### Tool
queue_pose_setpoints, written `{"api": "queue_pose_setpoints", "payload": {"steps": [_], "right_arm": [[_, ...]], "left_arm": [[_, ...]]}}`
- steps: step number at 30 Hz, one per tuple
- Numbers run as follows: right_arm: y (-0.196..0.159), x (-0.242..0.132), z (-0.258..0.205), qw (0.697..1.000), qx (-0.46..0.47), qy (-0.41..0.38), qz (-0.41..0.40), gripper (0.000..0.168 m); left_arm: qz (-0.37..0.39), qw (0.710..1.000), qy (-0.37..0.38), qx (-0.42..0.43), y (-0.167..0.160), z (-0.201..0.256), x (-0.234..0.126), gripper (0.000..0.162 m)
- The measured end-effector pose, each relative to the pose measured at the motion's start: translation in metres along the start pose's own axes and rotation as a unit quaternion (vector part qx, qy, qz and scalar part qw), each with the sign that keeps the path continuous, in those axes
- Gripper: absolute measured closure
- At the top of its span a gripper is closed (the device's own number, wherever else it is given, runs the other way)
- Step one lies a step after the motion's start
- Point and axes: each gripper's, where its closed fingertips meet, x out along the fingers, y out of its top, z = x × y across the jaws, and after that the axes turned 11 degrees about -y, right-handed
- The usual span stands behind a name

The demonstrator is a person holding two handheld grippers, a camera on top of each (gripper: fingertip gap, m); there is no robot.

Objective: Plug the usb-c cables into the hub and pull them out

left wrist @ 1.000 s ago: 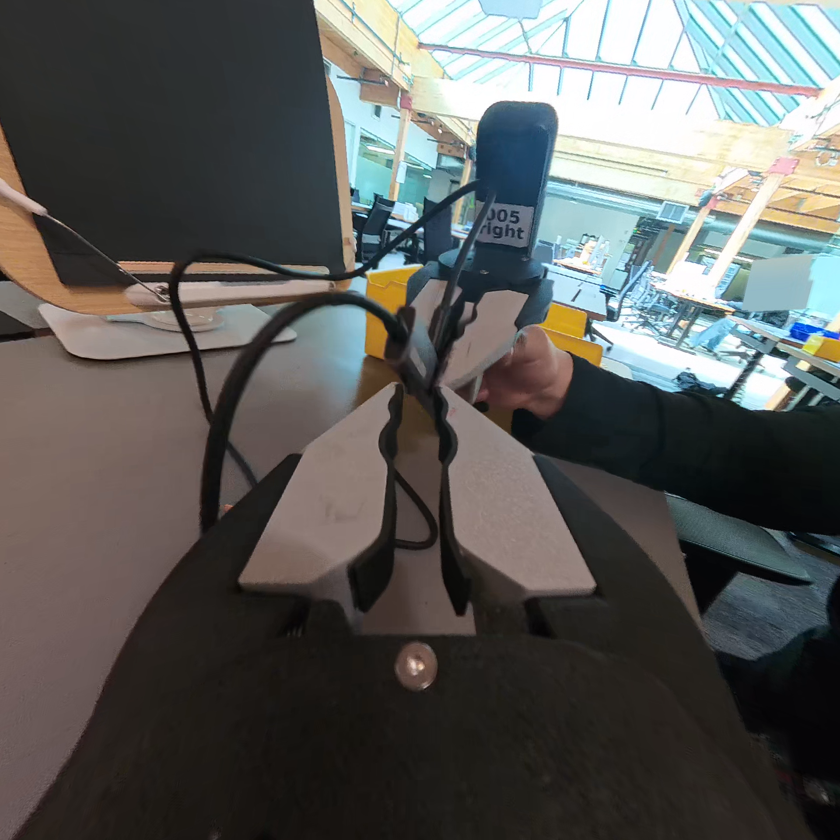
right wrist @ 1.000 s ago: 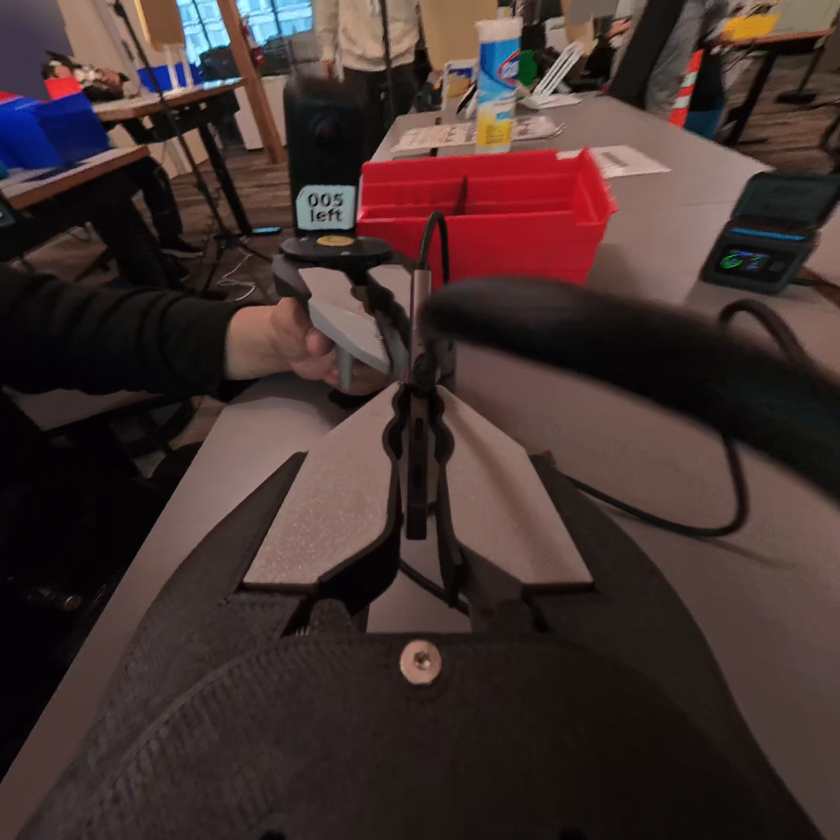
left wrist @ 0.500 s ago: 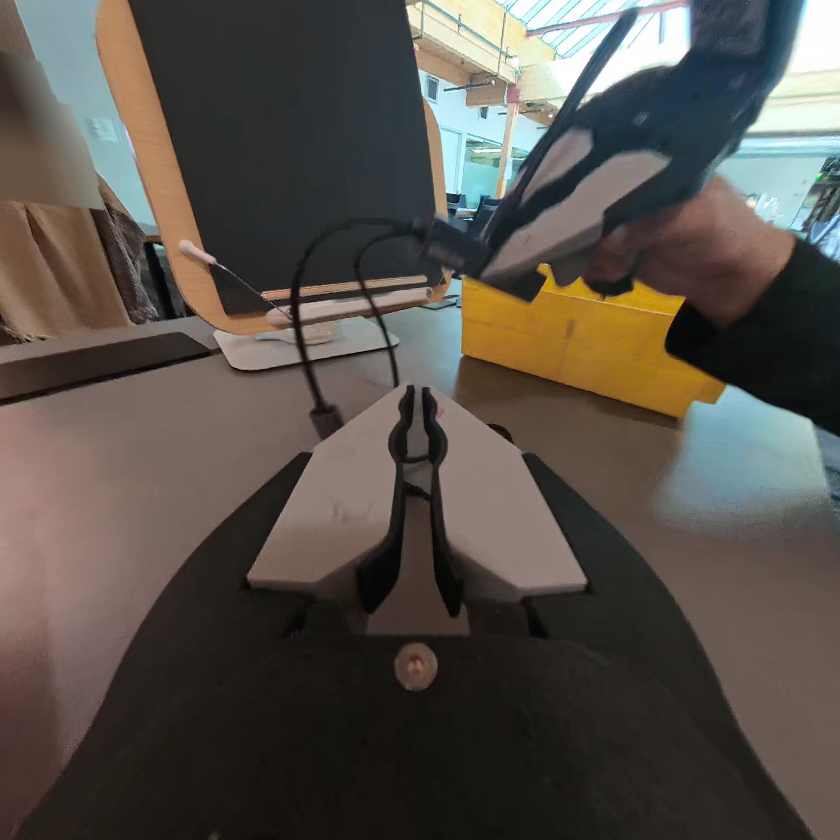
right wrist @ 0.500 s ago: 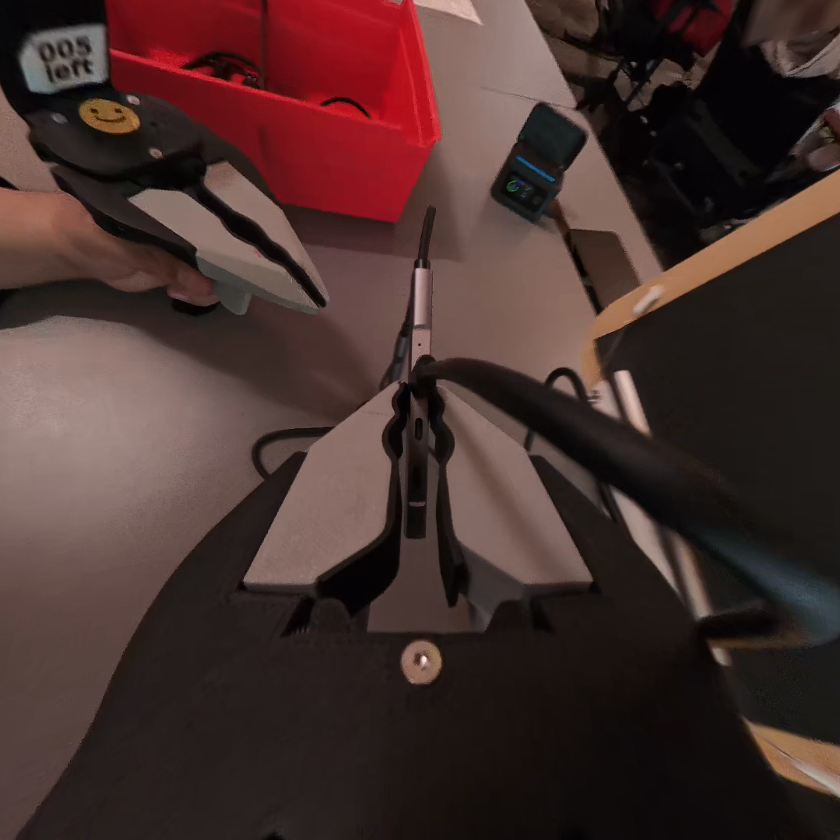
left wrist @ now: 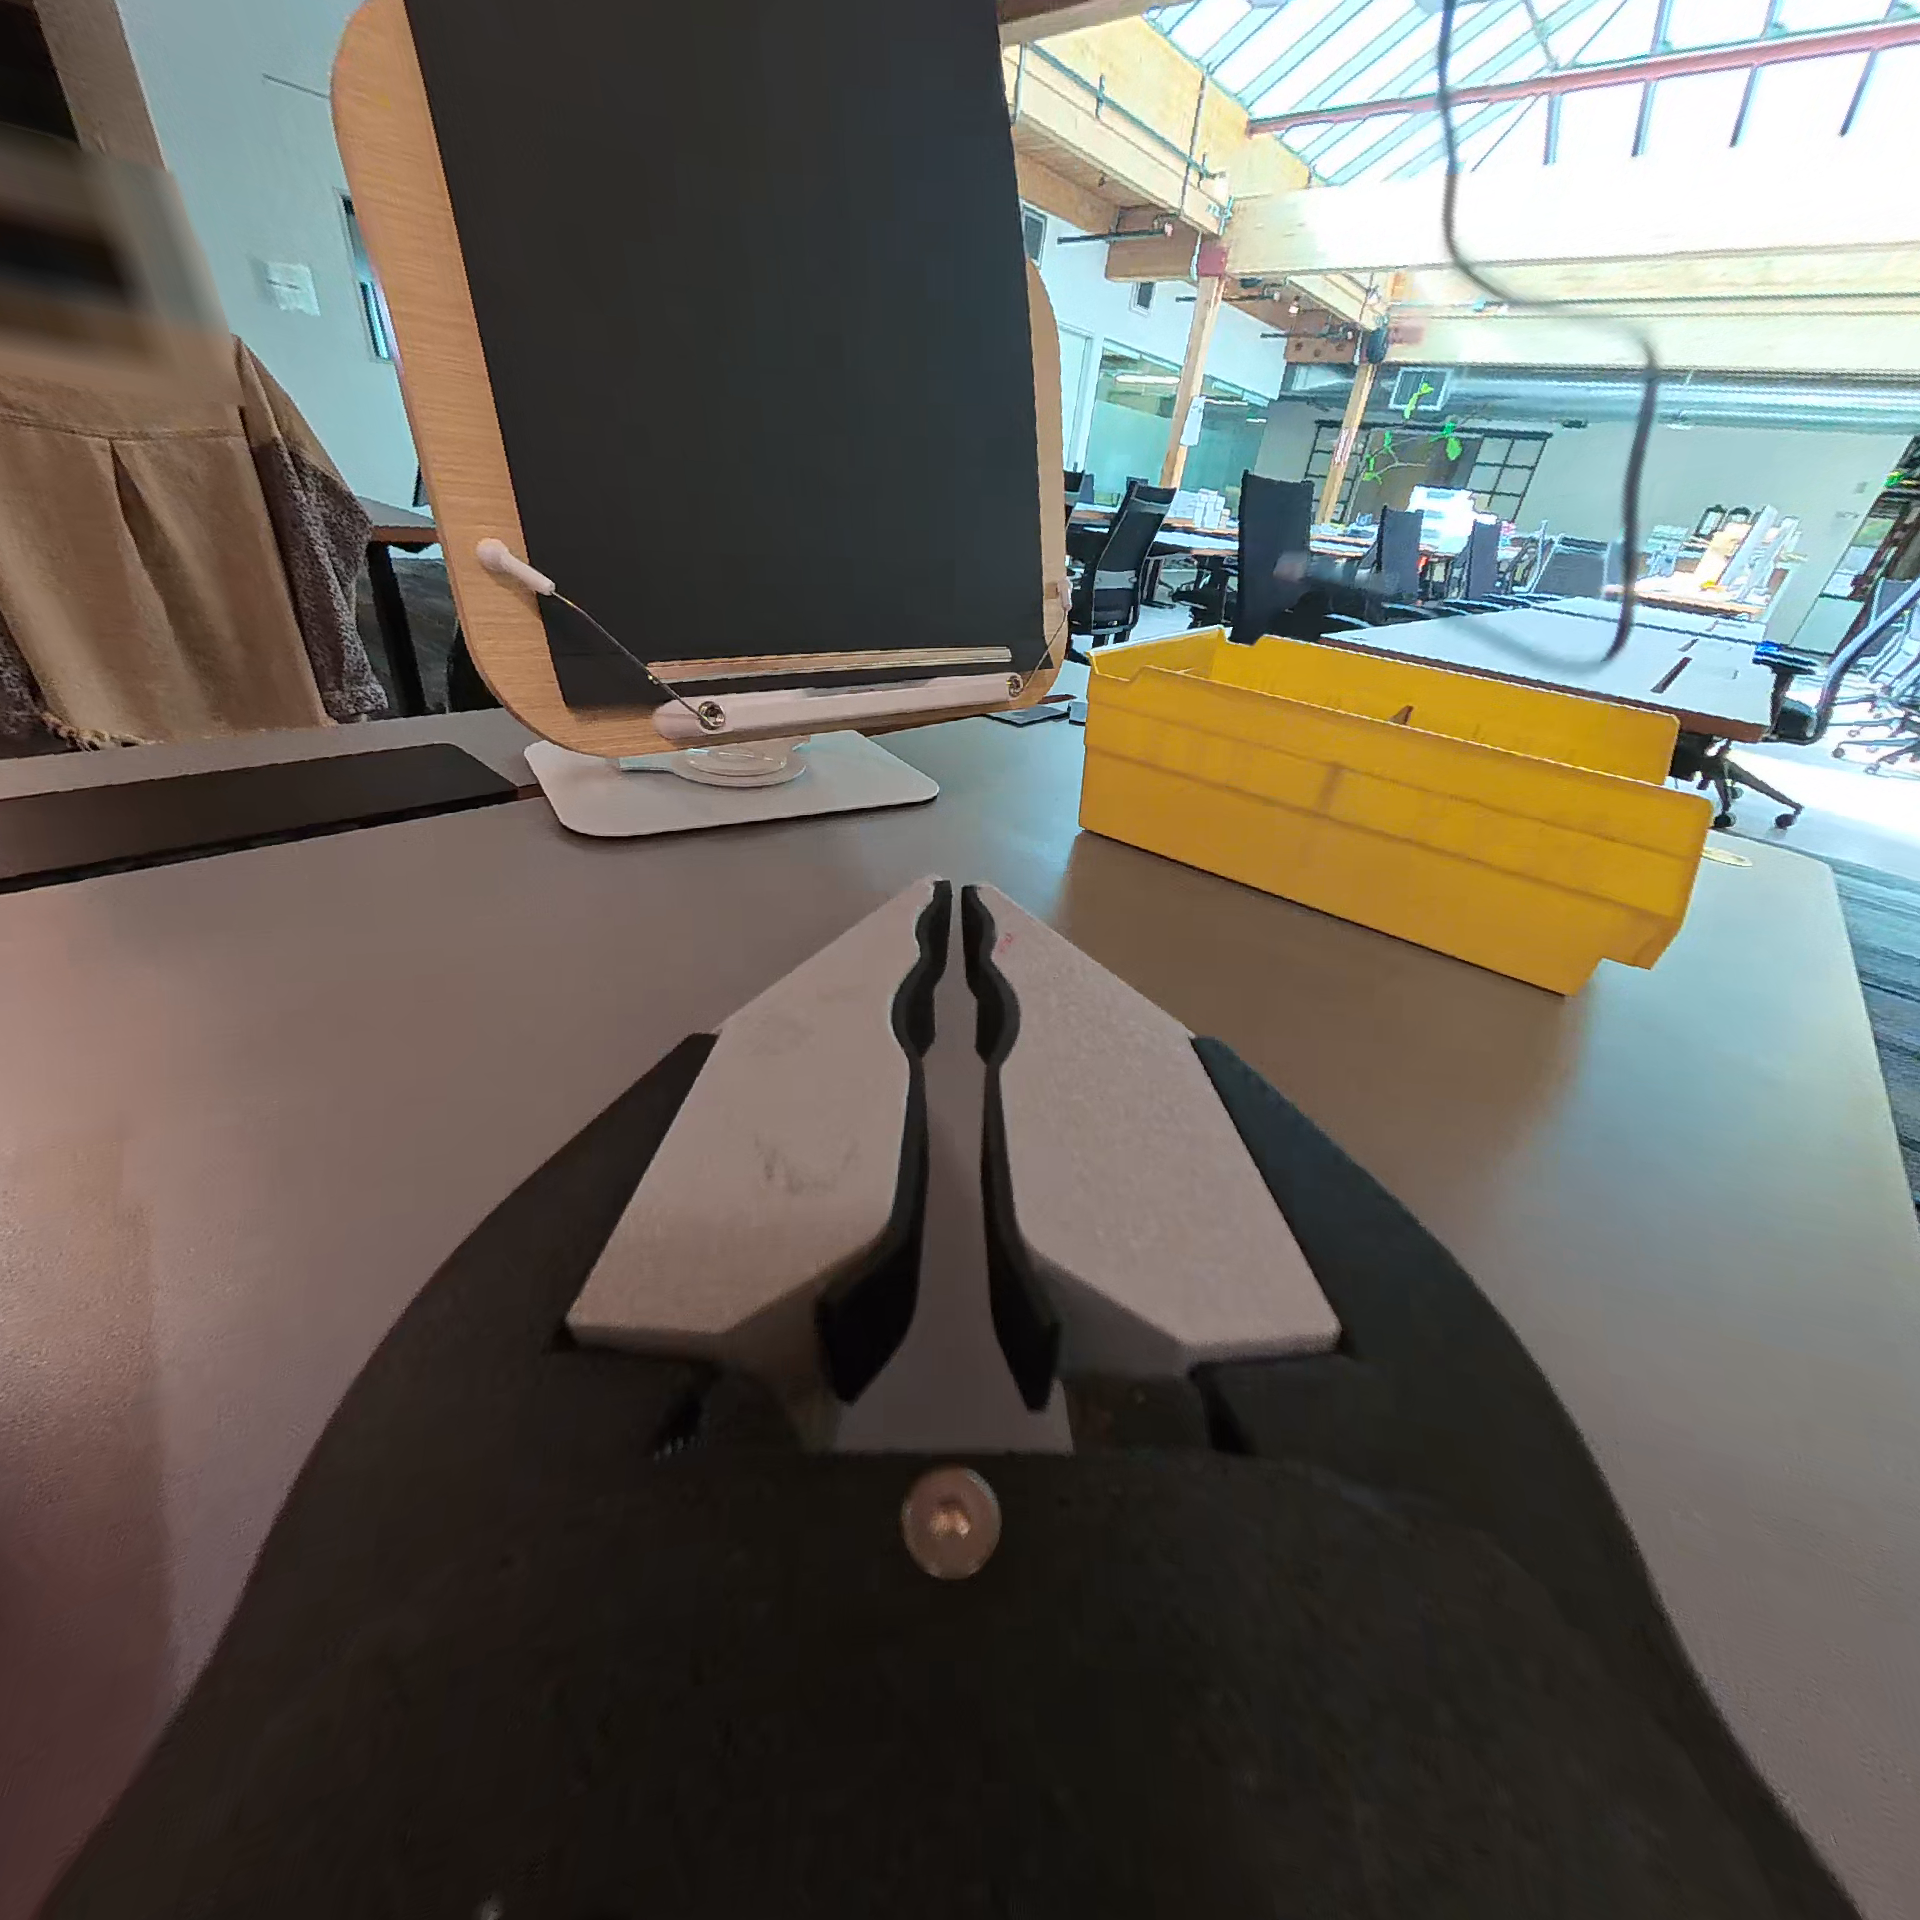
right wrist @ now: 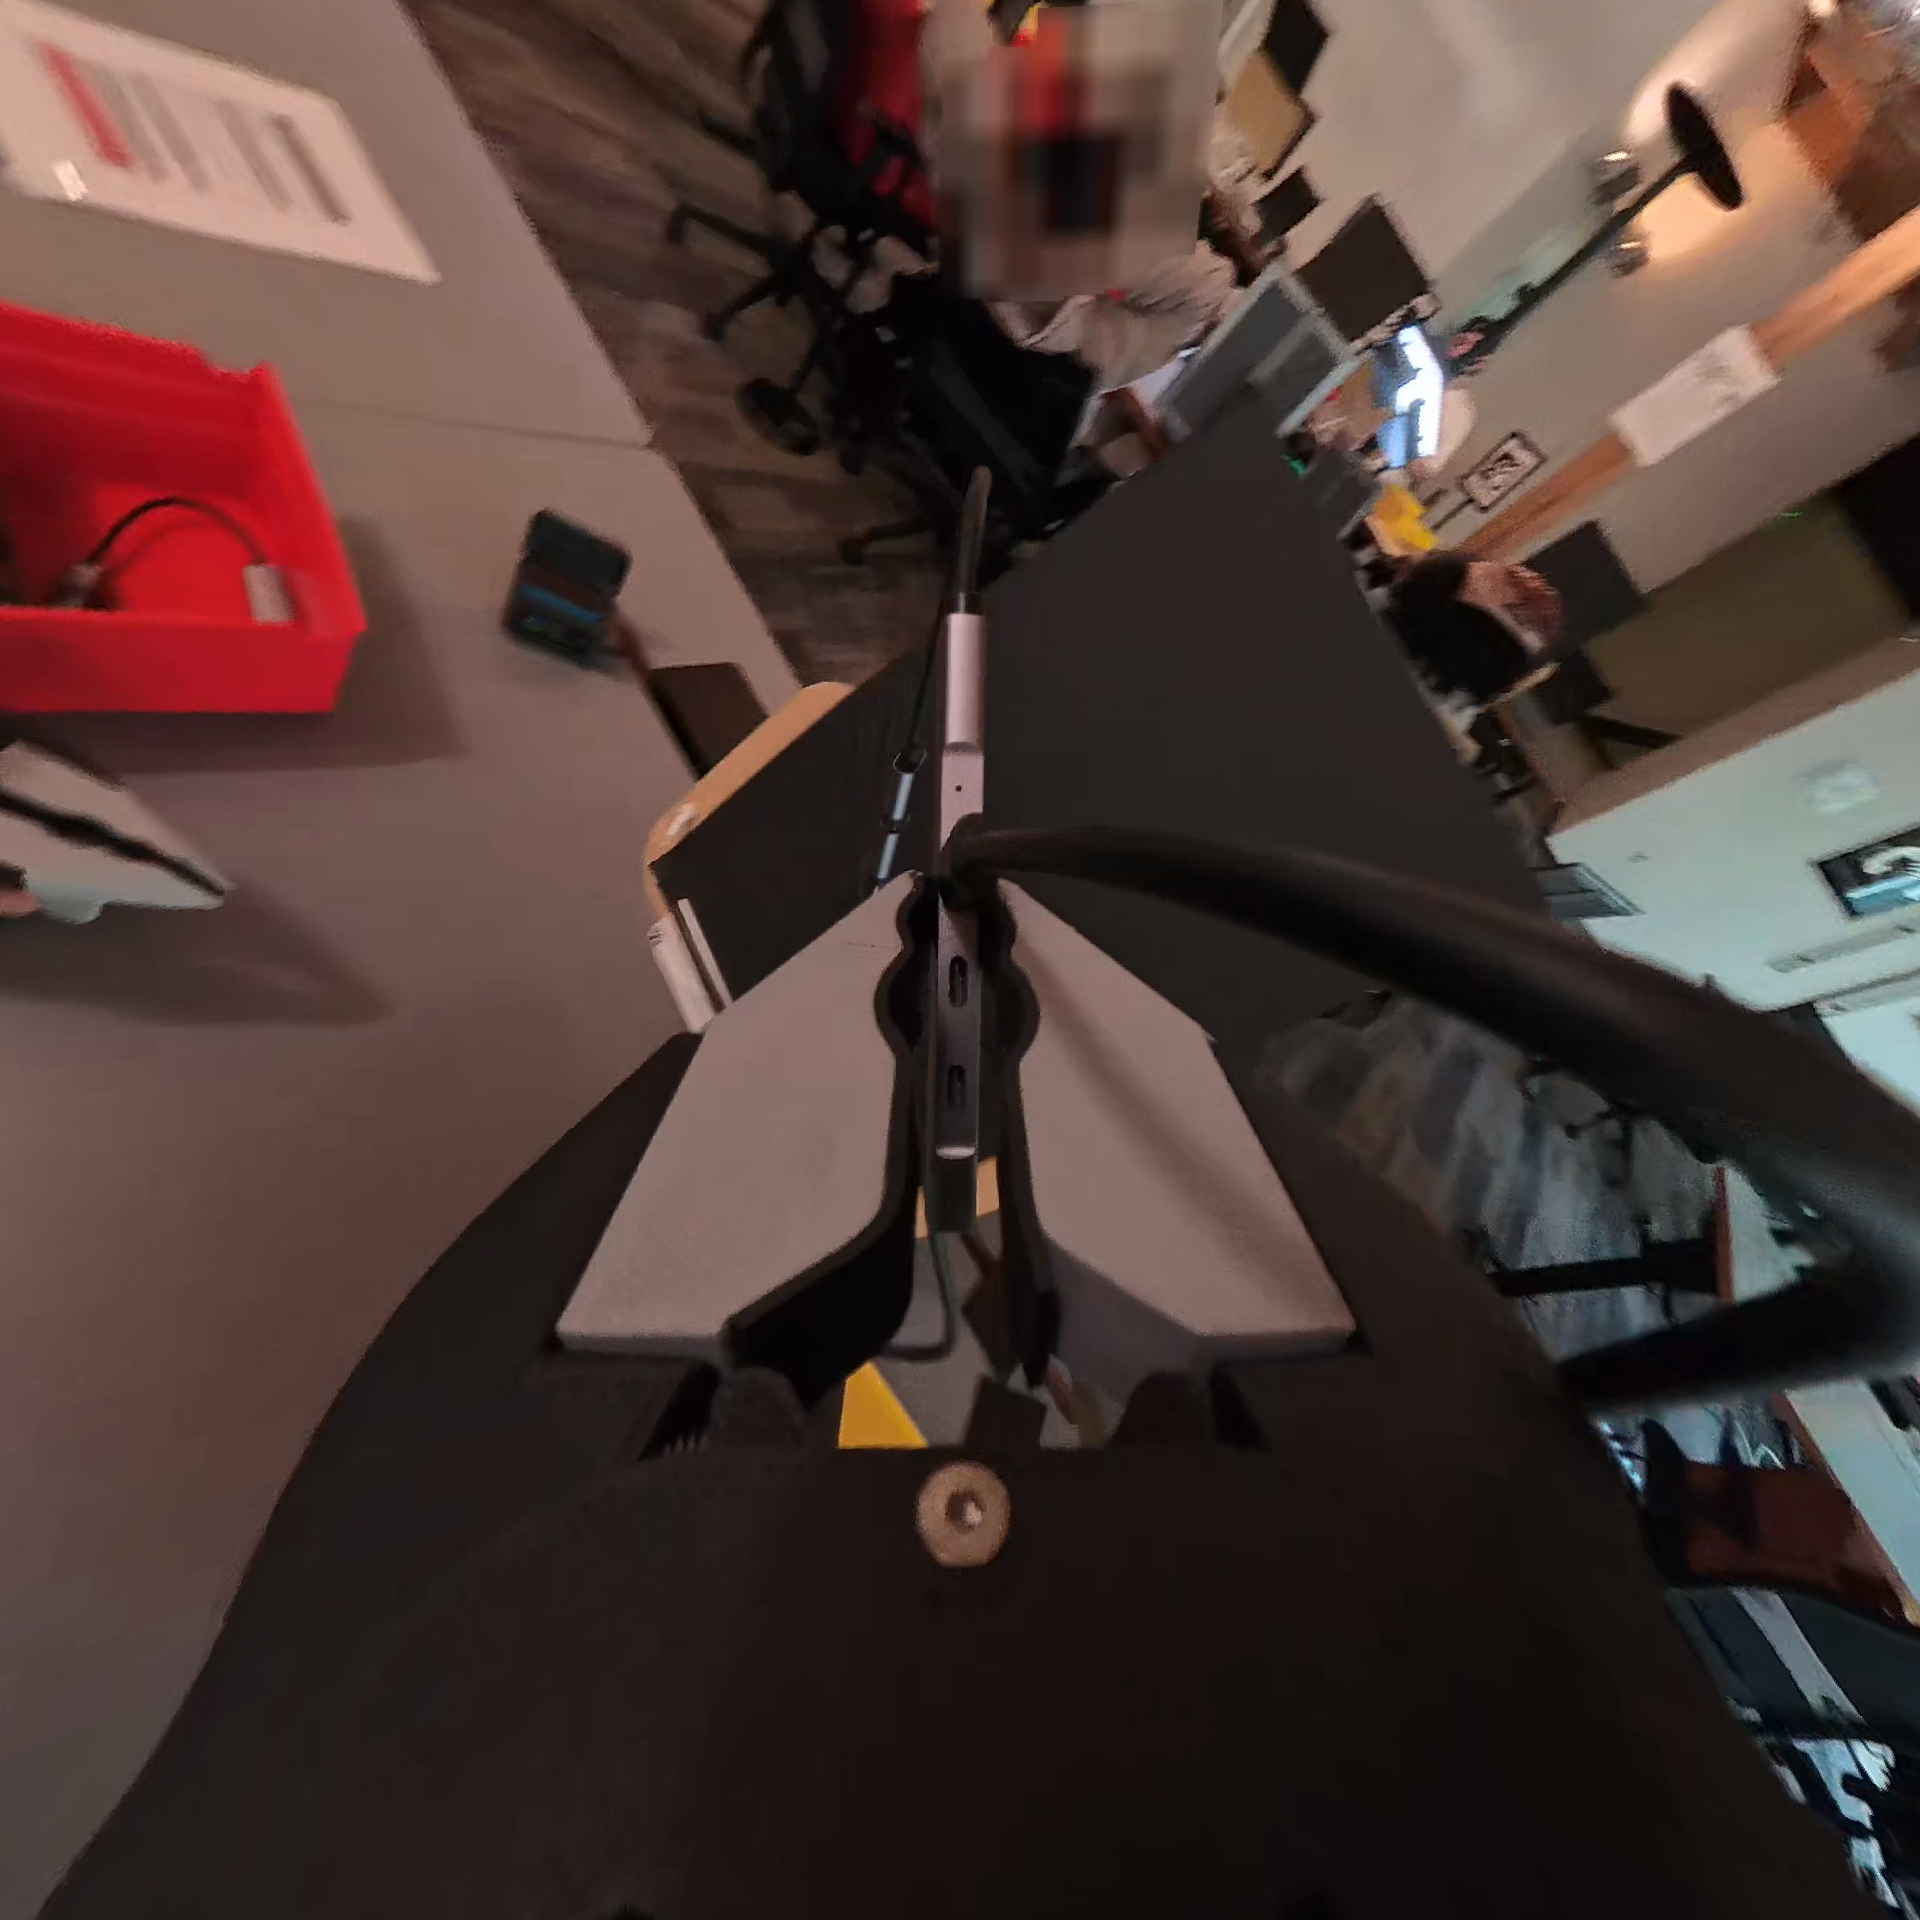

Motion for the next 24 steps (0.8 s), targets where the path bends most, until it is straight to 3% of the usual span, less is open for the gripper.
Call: {"api": "queue_pose_setpoints", "payload": {"steps": [4,8,13,17,21,24], "right_arm": [[-0.011,-0.004,0.049,0.999,0.003,-0.040,-0.029,0.163],[-0.061,0.013,0.062,0.997,0.003,-0.038,-0.065,0.162],[-0.113,0.039,0.067,0.997,0.049,-0.033,-0.041,0.162],[-0.130,0.055,0.071,0.996,0.082,-0.012,-0.012,0.162],[-0.142,0.052,0.042,0.995,0.055,0.079,0.018,0.163],[-0.188,0.044,0.004,0.980,0.045,0.187,-0.042,0.163]], "left_arm": [[0.003,1.000,0.002,-0.004,0.001,-0.001,-0.001,0.162],[0.001,1.000,0.003,0.000,0.000,-0.001,-0.001,0.162],[-0.015,1.000,-0.004,0.012,-0.004,0.003,0.004,0.162],[-0.016,1.000,-0.004,0.016,-0.003,0.004,0.004,0.162],[-0.017,1.000,-0.003,0.017,-0.003,0.004,0.004,0.162],[-0.021,0.999,-0.007,0.024,-0.004,0.006,0.005,0.162]]}}
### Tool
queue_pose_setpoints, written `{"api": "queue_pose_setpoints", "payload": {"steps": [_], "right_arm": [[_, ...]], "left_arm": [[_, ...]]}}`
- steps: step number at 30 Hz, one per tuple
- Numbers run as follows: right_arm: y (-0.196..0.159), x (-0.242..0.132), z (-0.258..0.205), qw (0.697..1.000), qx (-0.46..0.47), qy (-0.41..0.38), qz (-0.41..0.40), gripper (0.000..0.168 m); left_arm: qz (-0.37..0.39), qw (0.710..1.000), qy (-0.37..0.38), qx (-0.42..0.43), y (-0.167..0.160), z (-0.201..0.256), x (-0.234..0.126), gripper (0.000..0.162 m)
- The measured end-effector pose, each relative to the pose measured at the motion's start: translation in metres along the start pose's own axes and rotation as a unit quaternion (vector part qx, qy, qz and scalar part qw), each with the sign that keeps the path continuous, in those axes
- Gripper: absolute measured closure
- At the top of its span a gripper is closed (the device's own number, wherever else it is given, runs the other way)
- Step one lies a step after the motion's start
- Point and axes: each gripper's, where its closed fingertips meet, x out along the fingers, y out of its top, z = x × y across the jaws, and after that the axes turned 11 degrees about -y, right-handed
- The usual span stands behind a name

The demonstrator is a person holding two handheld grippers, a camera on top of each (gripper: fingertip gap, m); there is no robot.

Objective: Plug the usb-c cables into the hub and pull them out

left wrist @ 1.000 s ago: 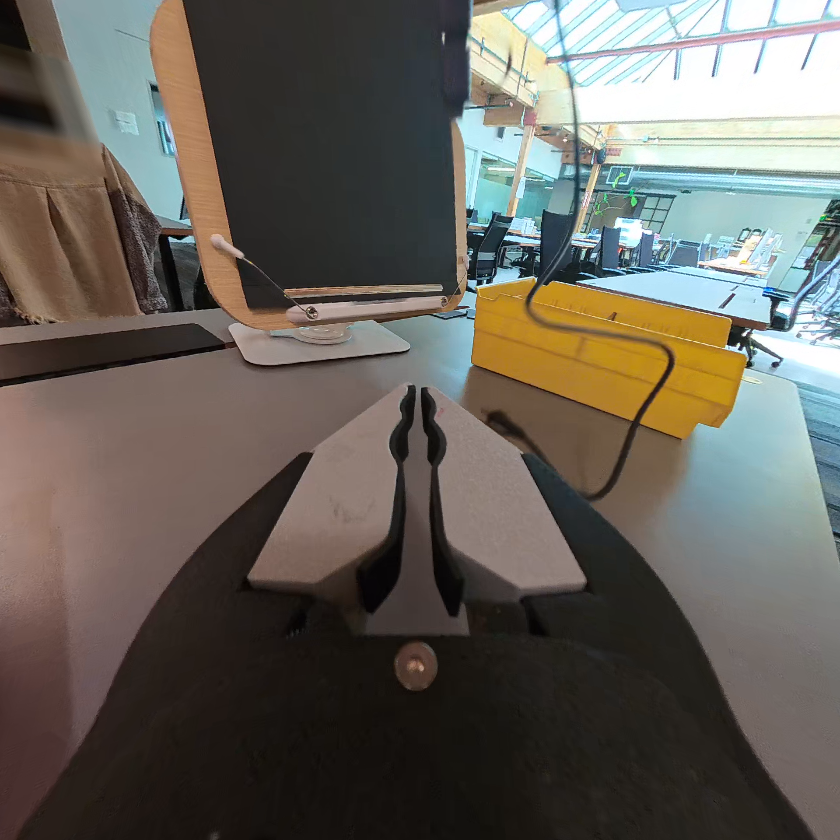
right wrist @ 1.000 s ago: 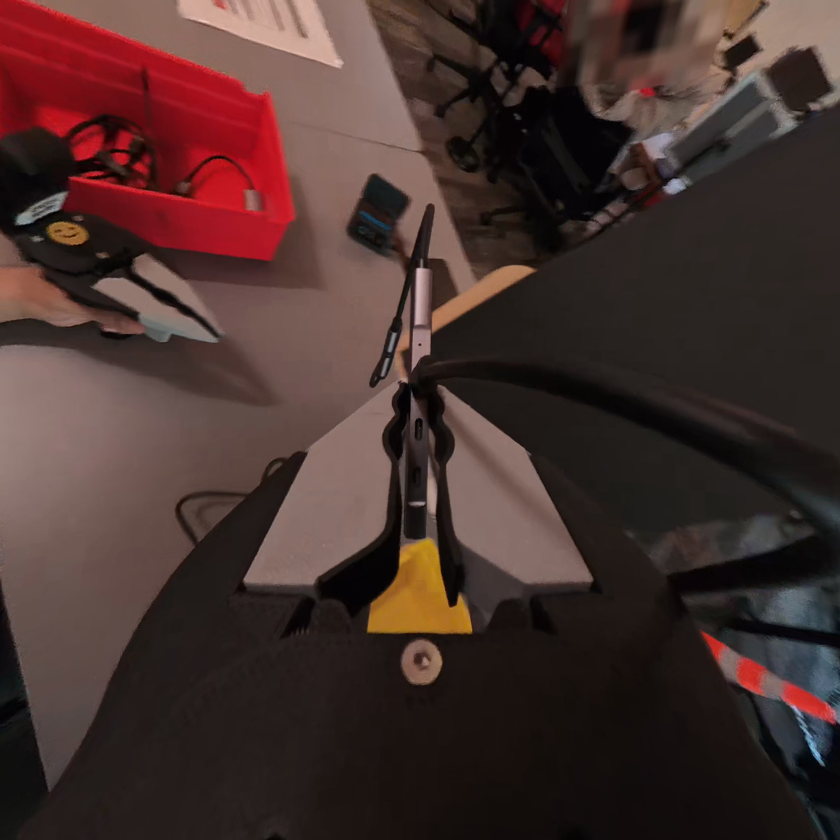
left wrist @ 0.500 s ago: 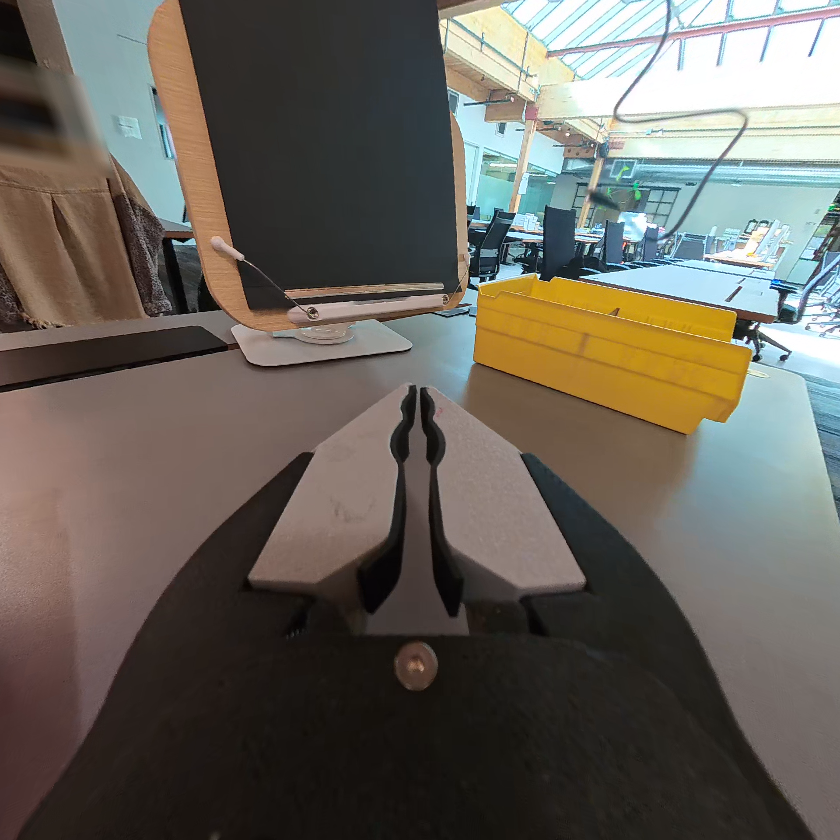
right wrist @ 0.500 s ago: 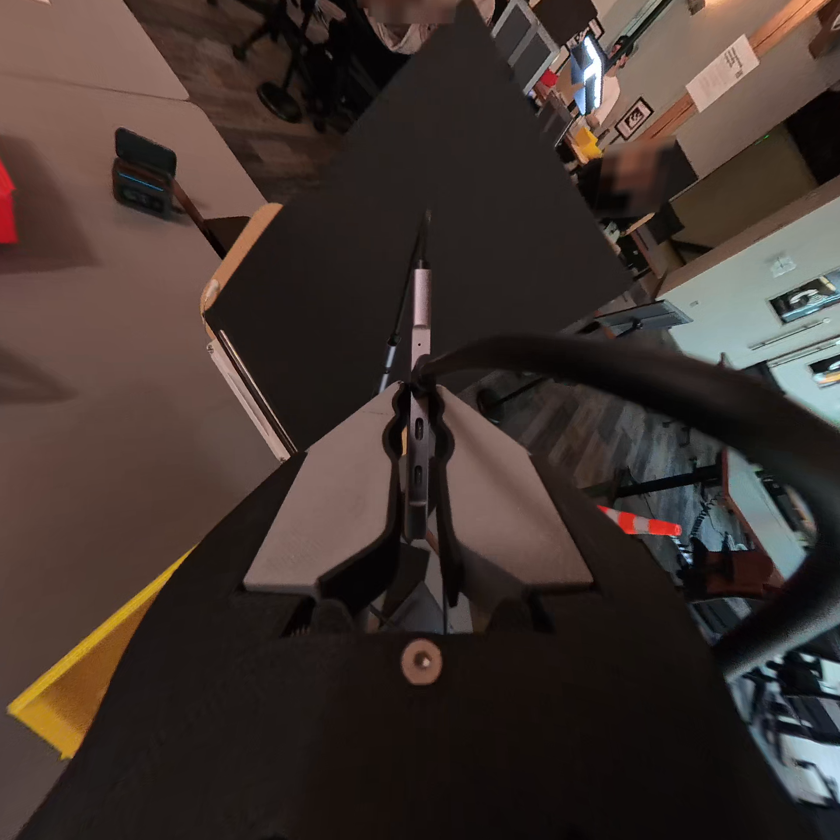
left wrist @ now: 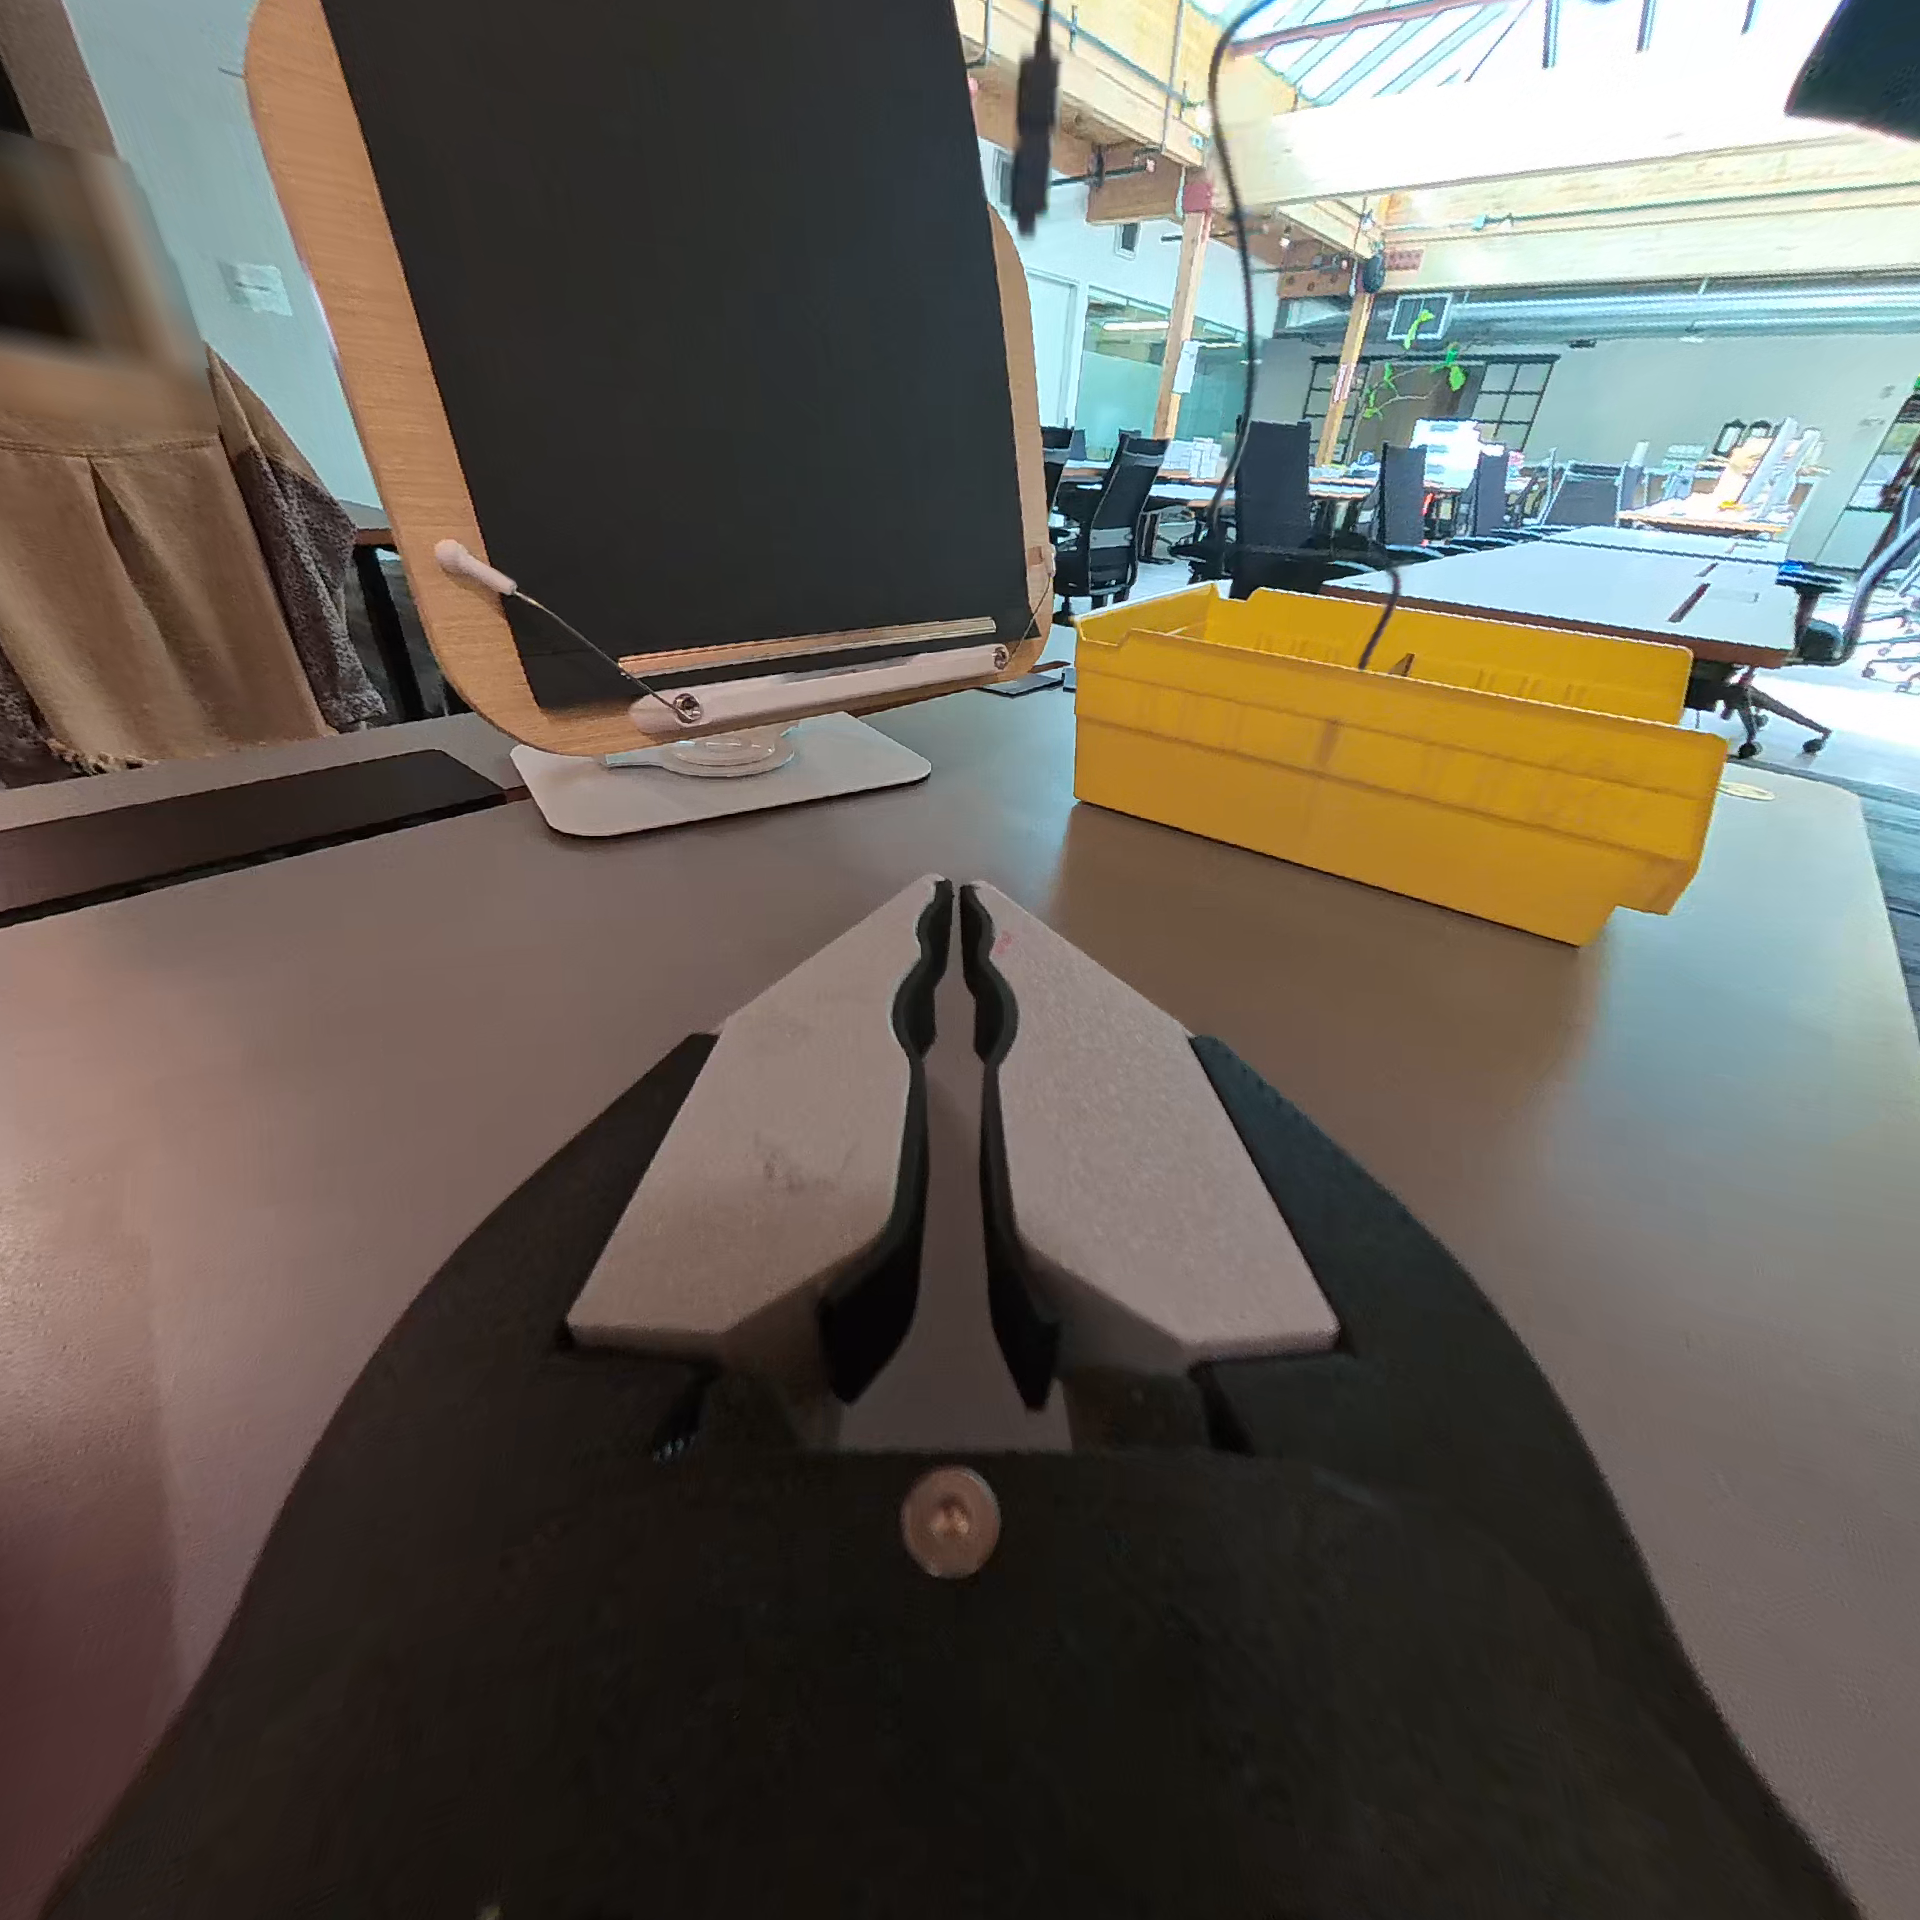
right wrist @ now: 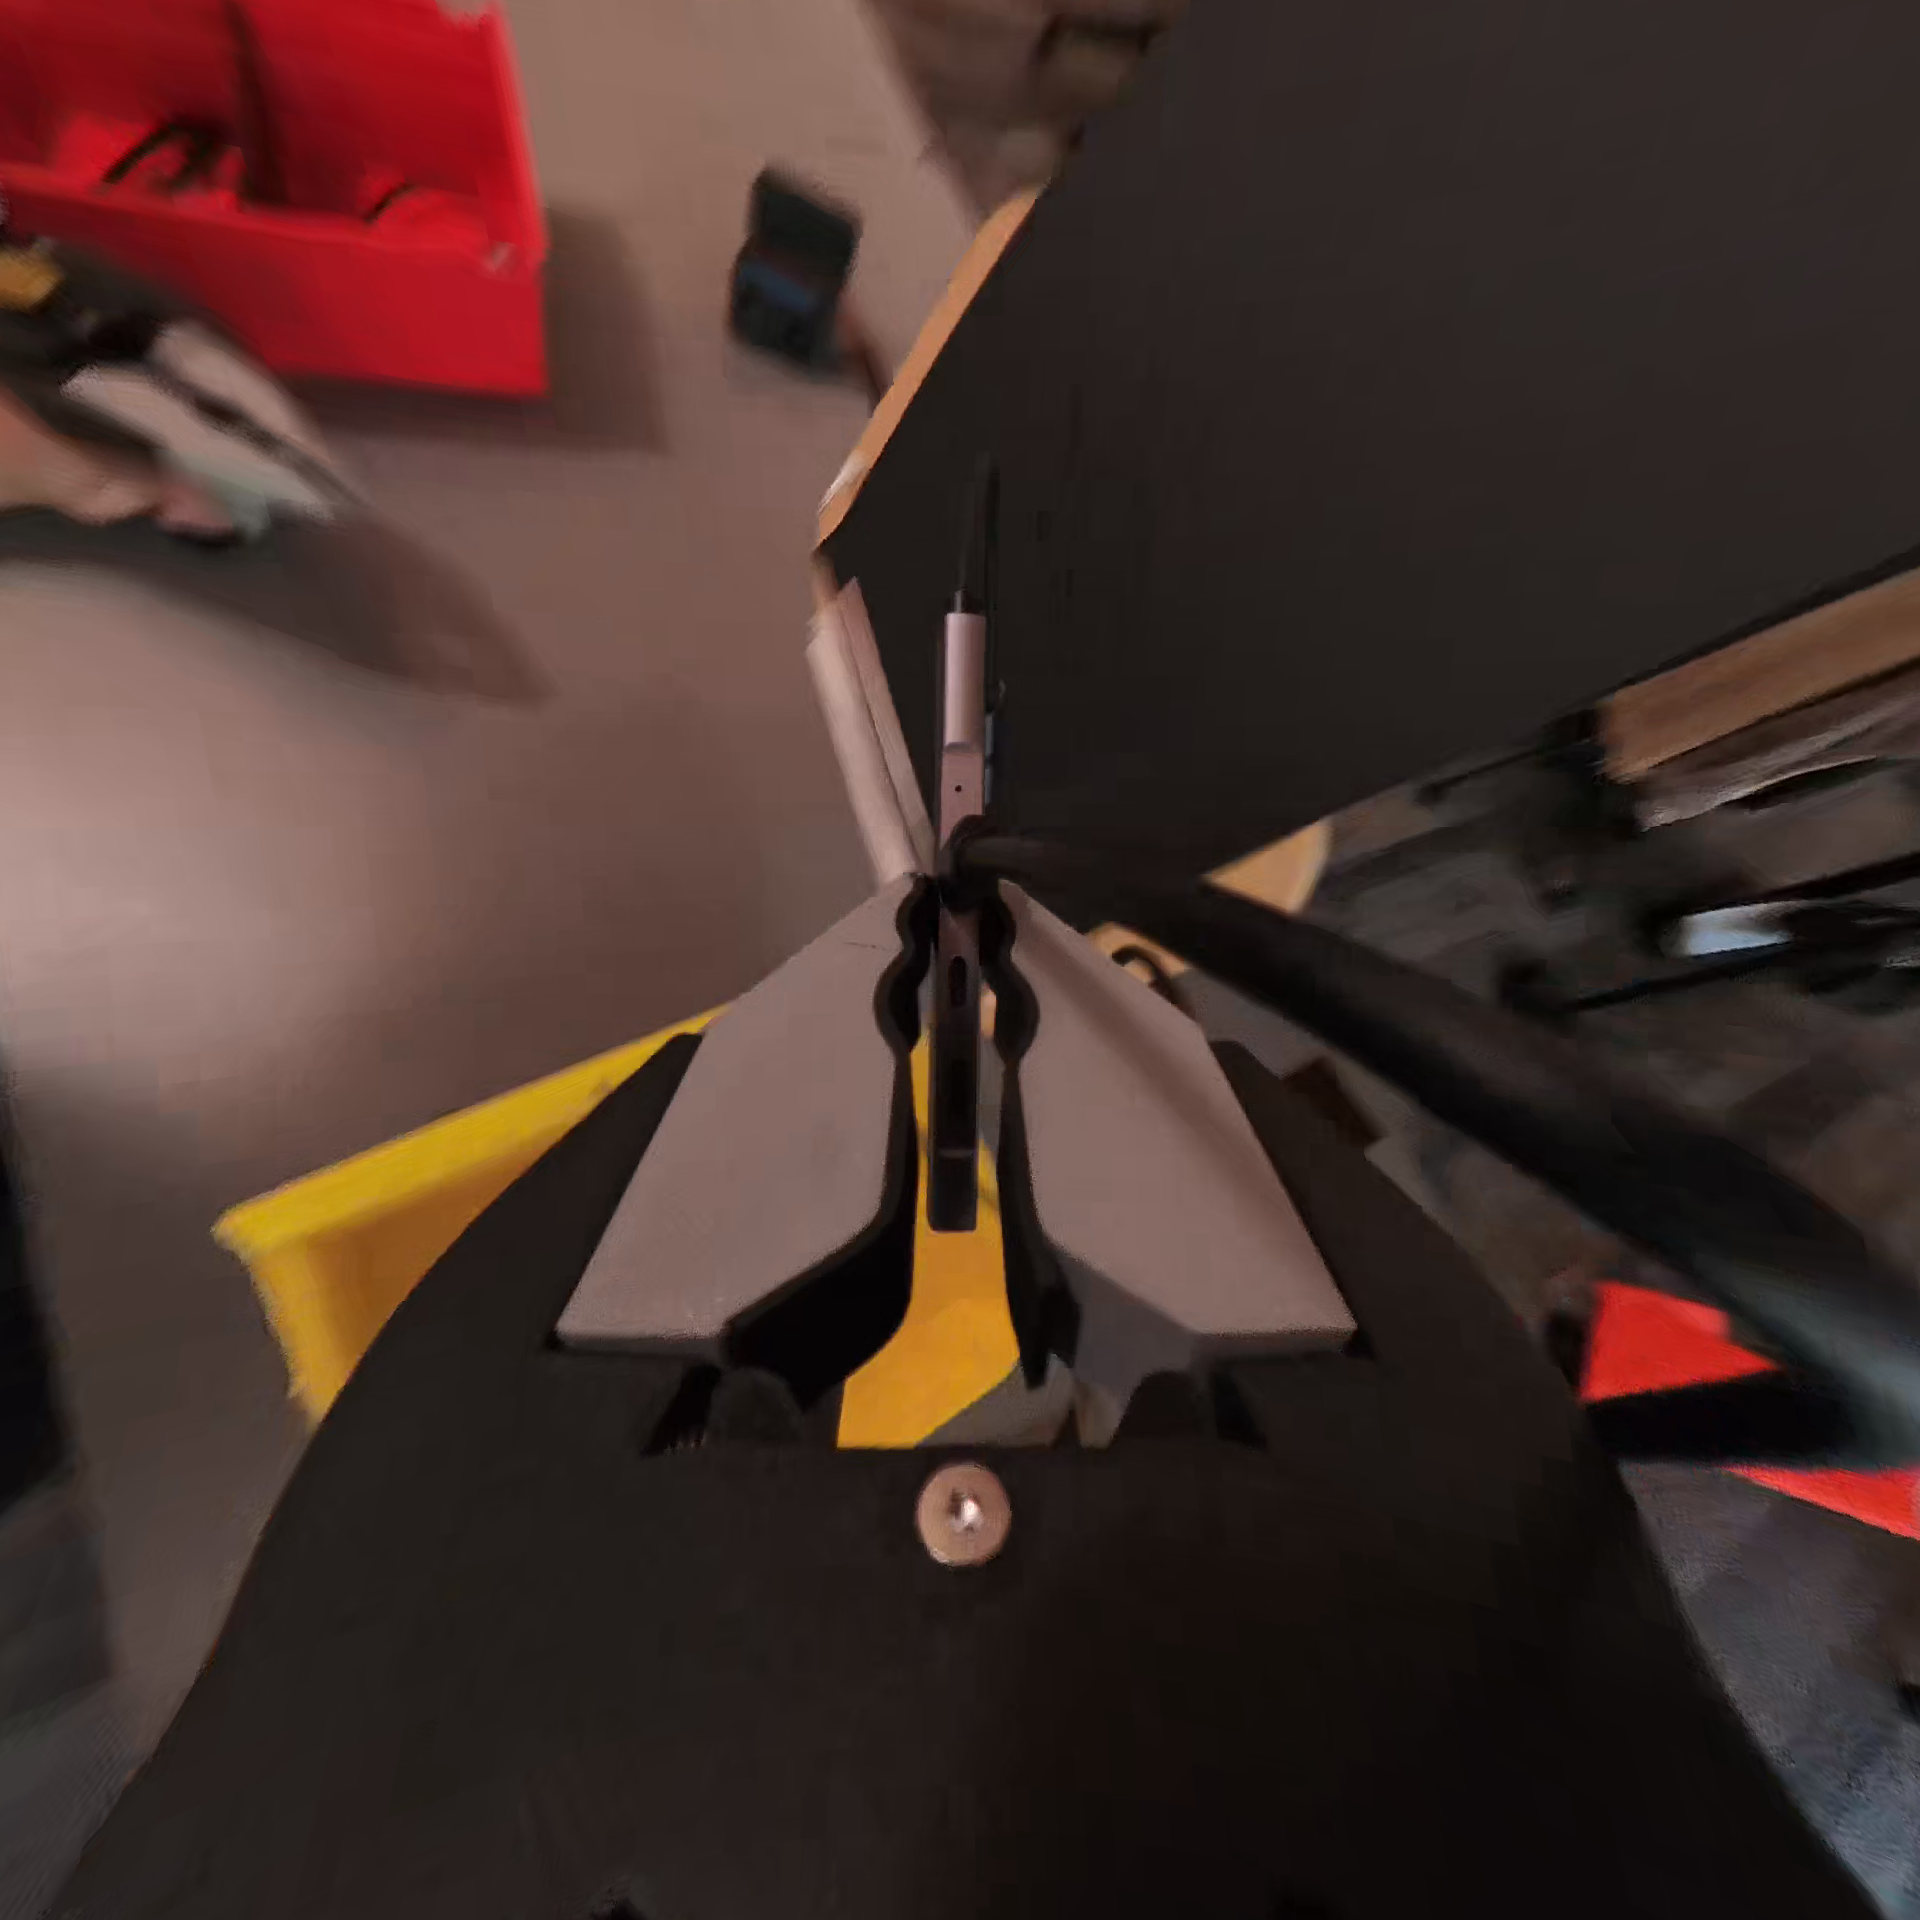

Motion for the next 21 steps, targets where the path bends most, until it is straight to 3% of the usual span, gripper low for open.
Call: {"api": "queue_pose_setpoints", "payload": {"steps": [5,10,13,17,21], "right_arm": [[-0.114,0.018,-0.054,0.977,0.002,0.109,-0.185,0.163],[-0.203,0.052,-0.074,0.933,-0.001,0.104,-0.344,0.163],[-0.237,0.077,-0.097,0.910,0.005,0.129,-0.394,0.162],[-0.275,0.107,-0.108,0.890,0.010,0.097,-0.445,0.162],[-0.275,0.093,-0.111,0.883,0.061,0.100,-0.454,0.162]], "left_arm": [[-0.016,1.000,-0.008,0.016,-0.004,0.007,0.005,0.162],[-0.023,0.999,-0.016,0.016,-0.006,0.010,0.009,0.162],[-0.015,1.000,-0.013,0.015,-0.004,0.009,0.007,0.162],[-0.014,1.000,-0.011,0.012,-0.004,0.008,0.006,0.162],[-0.006,1.000,-0.006,-0.001,-0.003,0.005,0.004,0.162]]}}
